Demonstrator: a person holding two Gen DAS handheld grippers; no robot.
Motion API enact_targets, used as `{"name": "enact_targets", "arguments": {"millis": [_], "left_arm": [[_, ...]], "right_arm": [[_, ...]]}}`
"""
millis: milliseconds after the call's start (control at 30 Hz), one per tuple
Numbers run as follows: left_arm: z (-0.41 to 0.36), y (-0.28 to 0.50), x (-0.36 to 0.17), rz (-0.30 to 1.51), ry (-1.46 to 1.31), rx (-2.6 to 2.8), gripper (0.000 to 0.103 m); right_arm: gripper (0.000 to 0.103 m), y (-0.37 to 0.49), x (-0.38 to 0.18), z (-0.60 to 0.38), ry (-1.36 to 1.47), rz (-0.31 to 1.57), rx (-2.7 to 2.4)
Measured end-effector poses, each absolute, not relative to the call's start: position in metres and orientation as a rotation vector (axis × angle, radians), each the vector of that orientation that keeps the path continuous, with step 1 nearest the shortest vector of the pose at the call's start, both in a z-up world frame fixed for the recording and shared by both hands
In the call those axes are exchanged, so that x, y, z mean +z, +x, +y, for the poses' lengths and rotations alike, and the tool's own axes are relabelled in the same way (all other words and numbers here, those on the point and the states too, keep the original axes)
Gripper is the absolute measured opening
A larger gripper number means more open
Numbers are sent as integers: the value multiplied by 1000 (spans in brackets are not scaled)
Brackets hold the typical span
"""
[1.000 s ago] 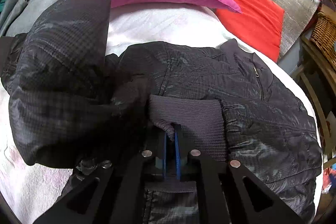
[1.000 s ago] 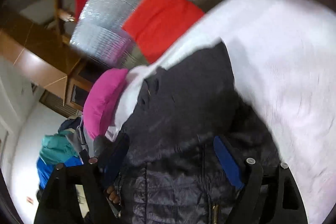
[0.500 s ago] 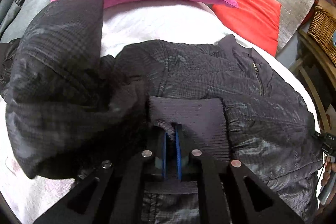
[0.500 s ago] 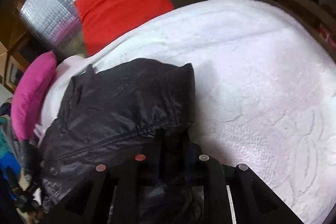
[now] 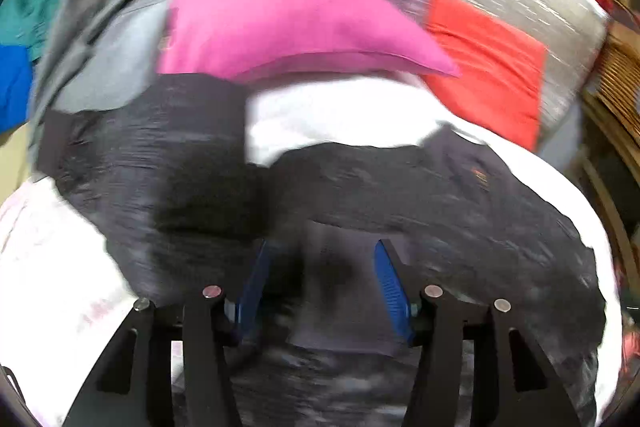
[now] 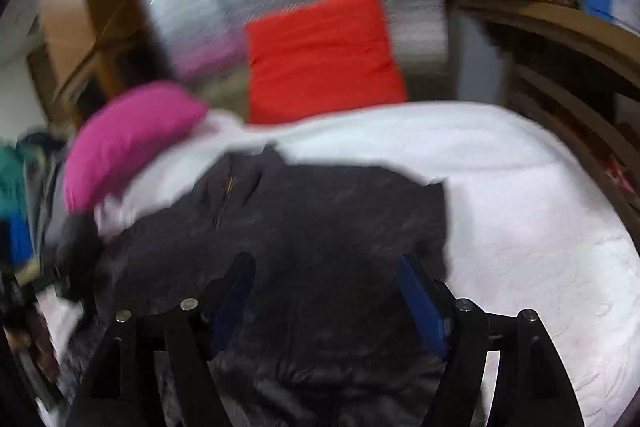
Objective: Fold large clothes
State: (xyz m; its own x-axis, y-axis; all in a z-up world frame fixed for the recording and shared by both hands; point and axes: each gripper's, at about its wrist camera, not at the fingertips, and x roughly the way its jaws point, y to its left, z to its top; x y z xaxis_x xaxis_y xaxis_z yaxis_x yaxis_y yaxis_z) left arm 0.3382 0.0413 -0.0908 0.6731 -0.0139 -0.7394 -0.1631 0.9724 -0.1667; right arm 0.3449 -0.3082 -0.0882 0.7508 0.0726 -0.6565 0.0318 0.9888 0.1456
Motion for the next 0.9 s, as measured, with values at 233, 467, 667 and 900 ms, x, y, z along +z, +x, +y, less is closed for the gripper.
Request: {"name": "enact_targets", "arguments": {"millis": [233, 467, 667, 900], "left_arm": [[-30, 365, -149, 971, 61, 60, 59], [-48, 368, -151, 951, 216, 98, 64], [-4, 335, -112, 867, 28, 25, 64], [94, 279, -91, 807, -342, -44, 76]], "right_arm": [[77, 353, -151, -299, -14, 883, -51], [79, 355, -153, -301, -16, 887, -73], [80, 324, -112, -292, 71, 772, -39], [85, 248, -81, -262, 289, 686, 130]]}}
